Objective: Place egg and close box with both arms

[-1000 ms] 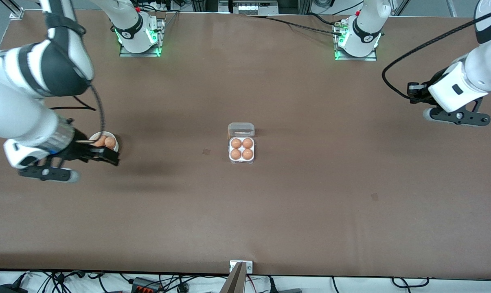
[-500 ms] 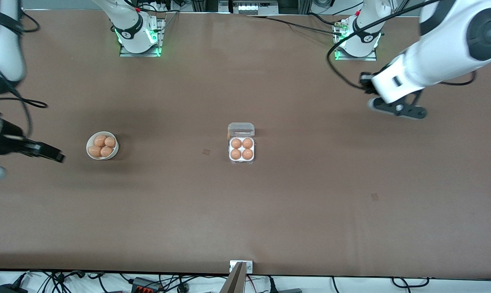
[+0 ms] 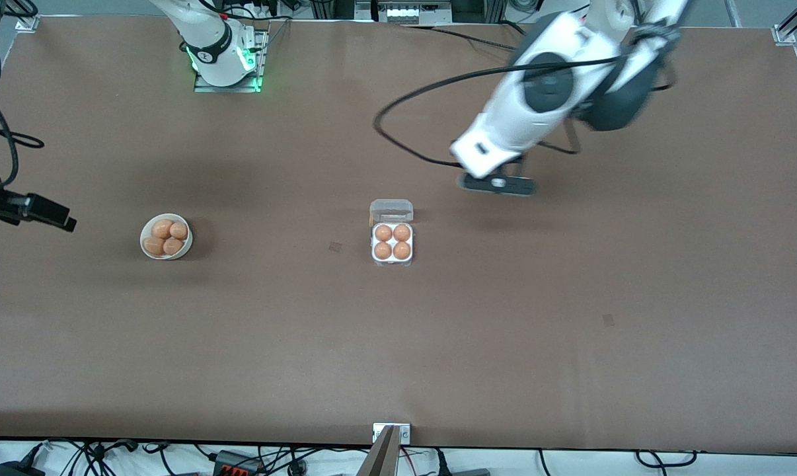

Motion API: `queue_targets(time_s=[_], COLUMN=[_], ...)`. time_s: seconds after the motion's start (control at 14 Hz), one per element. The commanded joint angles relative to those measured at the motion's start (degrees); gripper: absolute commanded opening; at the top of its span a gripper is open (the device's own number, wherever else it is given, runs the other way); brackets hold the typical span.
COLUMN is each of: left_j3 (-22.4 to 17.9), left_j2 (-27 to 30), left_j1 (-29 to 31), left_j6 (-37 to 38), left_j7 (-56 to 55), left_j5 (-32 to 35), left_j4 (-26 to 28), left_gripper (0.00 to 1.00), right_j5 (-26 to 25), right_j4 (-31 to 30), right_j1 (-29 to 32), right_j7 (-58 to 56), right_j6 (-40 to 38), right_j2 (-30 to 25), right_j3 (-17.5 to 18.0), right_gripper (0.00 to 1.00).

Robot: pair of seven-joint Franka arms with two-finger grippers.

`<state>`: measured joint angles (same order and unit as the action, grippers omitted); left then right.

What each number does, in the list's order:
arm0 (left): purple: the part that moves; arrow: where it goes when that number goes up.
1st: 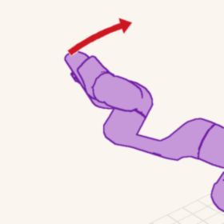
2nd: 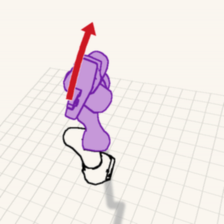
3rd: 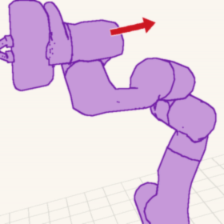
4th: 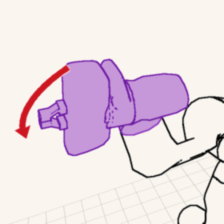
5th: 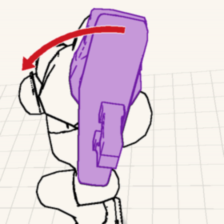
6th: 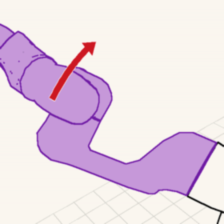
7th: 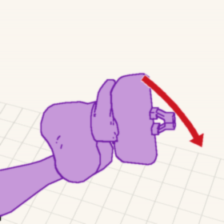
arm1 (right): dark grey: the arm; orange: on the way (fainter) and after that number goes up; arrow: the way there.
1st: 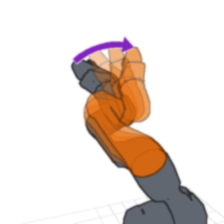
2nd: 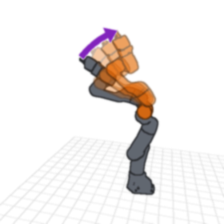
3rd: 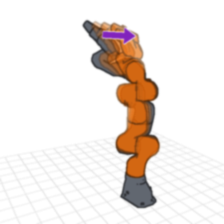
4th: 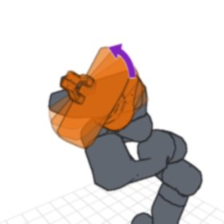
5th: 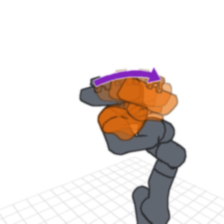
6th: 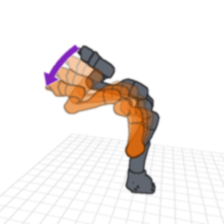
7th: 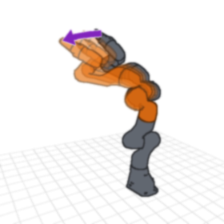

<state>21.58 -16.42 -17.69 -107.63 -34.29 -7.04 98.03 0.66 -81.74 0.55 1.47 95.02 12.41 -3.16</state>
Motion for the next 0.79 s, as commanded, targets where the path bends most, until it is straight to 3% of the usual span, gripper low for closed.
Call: queue_targets(time_s=[0.0,0.43,0.71], left_j3=[-0.1,-0.1,-0.1], left_j2=[-5.9,-12.6,-15.8], left_j1=[-4.7,-11.5,-13.2], left_j6=[-7.2,-16.4,-18.5], left_j7=[-6.4,-16.3,-19.4], left_j5=[3.3,11.6,17.5], left_j4=[-0.9,-0.9,-1.3], left_gripper=[0.01,0.01,0.01], right_j5=[-1.0,-0.6,-0.7], right_j4=[-8.2,-18.2,-15.6], right_j1=[0.2,0.2,0.2], right_j7=[-1.6,-1.3,-1.1], right_j6=[0.6,6.3,5.9], right_j2=[-6.2,-12.1,-11.1], right_j3=[0.4,0.4,0.4], right_gripper=[1.0,1.0,1.0])
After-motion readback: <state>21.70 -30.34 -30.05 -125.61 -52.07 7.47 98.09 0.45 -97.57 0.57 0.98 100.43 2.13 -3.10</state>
